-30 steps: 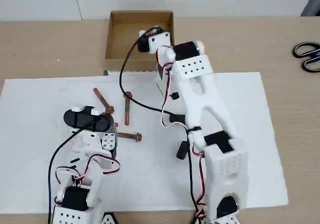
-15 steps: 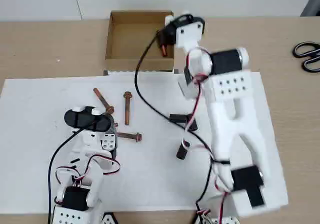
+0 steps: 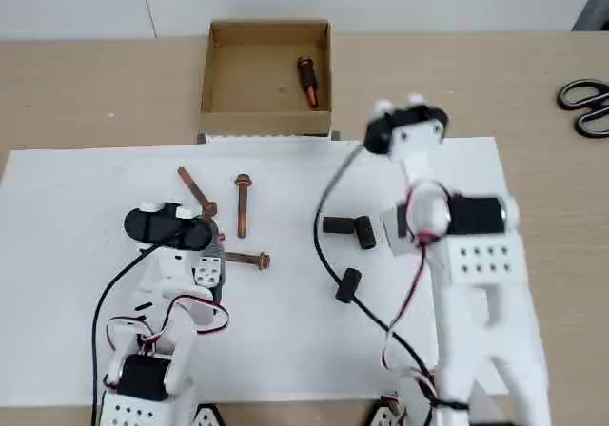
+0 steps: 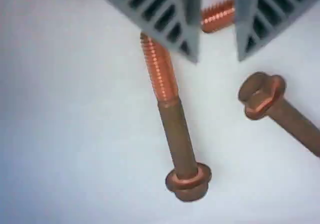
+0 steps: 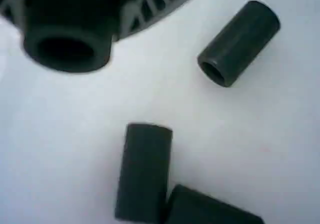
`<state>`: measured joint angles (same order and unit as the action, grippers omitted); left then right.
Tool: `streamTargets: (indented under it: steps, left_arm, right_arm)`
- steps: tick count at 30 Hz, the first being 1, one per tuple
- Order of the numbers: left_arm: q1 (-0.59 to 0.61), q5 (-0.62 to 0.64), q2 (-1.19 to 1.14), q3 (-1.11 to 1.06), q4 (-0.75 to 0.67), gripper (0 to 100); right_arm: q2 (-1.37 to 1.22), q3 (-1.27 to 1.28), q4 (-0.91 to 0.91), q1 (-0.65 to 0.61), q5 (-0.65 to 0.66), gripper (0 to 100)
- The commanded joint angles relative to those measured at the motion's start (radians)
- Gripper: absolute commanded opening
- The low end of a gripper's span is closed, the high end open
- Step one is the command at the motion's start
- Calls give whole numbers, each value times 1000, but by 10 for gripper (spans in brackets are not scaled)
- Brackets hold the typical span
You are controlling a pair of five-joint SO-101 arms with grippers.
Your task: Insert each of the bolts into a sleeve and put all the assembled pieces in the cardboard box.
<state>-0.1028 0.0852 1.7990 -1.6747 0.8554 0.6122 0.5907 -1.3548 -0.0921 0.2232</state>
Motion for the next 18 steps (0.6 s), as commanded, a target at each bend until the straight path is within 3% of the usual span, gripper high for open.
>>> streamTargets:
  steps: [1,9,18]
  left_arm:
    - [-6,18,-5,128,71,105]
    - [-100,25,-97,386,213,107]
    - [-100,28,-819,883,279,109]
  right_arm:
    - [120,146,73,35,31,3]
    - [186,249,90,41,32,3]
    - [185,252,90,41,32,3]
